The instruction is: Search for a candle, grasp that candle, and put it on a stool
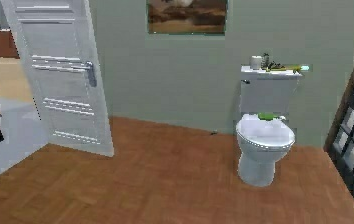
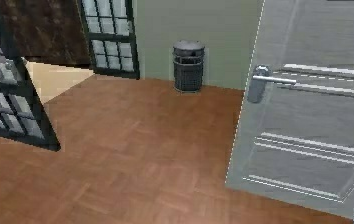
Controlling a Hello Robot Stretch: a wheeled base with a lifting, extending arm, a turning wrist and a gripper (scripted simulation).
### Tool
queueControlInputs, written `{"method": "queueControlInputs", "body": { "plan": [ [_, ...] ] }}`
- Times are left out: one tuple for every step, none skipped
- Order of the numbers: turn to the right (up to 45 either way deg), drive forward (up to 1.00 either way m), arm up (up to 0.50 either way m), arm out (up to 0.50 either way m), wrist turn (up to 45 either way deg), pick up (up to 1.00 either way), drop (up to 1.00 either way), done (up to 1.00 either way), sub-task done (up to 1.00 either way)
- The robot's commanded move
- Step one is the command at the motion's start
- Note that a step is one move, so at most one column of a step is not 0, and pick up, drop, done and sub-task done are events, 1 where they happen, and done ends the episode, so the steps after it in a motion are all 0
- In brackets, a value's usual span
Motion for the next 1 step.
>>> {"method": "queueControlInputs", "body": {
  "plan": [
    [-15.0, 0.0, 0.0, 0.0, 0.0, 0.0, 0.0, 0.0, 0.0]
  ]
}}
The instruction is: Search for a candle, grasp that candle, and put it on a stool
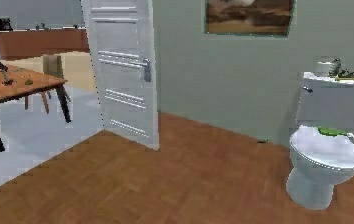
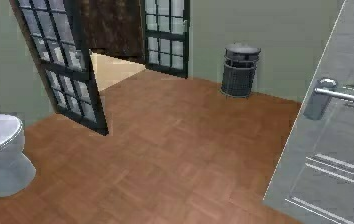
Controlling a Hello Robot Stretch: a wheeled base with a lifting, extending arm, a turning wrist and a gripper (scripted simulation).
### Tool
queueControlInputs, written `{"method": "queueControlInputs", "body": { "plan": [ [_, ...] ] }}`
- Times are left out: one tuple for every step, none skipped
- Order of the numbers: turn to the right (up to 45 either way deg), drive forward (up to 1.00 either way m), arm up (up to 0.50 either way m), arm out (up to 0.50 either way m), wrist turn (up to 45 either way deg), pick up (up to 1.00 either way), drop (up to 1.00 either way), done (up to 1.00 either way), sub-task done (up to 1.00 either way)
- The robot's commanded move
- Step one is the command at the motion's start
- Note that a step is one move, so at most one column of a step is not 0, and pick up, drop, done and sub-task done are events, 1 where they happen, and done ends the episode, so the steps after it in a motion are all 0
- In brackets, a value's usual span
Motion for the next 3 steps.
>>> {"method": "queueControlInputs", "body": {
  "plan": [
    [0.0, 0.55, 0.0, 0.0, 0.0, 0.0, 0.0, 0.0, 0.0],
    [-45.0, 0.0, 0.0, 0.0, 0.0, 0.0, 0.0, 0.0, 0.0],
    [-6.0, 0.0, 0.0, 0.0, 0.0, 0.0, 0.0, 0.0, 0.0]
  ]
}}
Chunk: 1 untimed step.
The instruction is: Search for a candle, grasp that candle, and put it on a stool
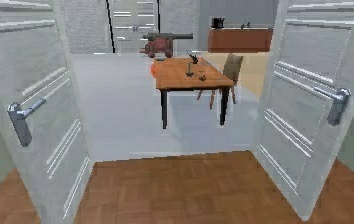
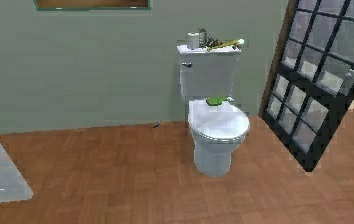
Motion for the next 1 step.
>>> {"method": "queueControlInputs", "body": {
  "plan": [
    [0.0, 1.0, 0.0, 0.0, 0.0, 0.0, 0.0, 0.0, 0.0]
  ]
}}
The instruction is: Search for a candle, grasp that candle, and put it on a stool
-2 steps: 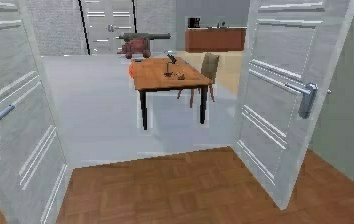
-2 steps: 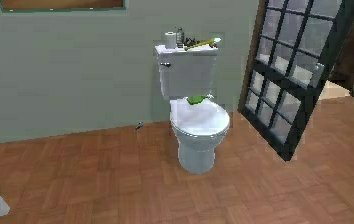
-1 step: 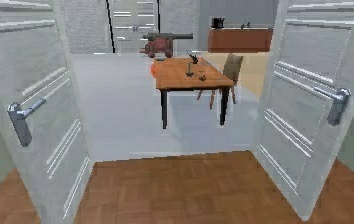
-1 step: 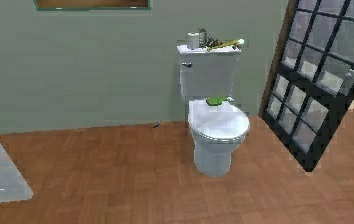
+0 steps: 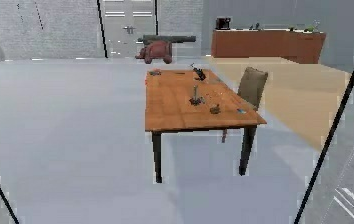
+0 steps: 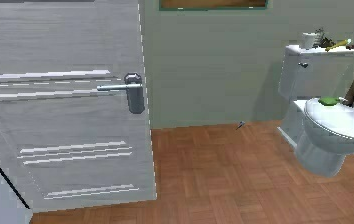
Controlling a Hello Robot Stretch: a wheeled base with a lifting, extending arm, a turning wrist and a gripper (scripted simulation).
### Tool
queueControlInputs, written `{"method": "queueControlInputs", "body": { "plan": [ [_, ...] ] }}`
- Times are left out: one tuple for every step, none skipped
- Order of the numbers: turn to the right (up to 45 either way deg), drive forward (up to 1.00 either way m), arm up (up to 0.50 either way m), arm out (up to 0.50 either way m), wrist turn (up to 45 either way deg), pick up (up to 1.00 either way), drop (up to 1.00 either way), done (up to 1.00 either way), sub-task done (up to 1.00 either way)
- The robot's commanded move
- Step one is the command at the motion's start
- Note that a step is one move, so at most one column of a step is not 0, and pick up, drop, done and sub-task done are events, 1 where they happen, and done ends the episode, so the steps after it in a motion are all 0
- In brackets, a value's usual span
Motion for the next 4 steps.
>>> {"method": "queueControlInputs", "body": {
  "plan": [
    [-3.0, 0.0, 0.0, 0.0, 0.0, 0.0, 0.0, 0.0, 0.0],
    [0.0, 0.85, 0.0, 0.0, 0.0, 0.0, 0.0, 0.0, 0.0],
    [-45.0, 0.0, 0.0, 0.0, 0.0, 0.0, 0.0, 0.0, 0.0],
    [-24.0, 0.0, 0.0, 0.0, 0.0, 0.0, 0.0, 0.0, 0.0]
  ]
}}
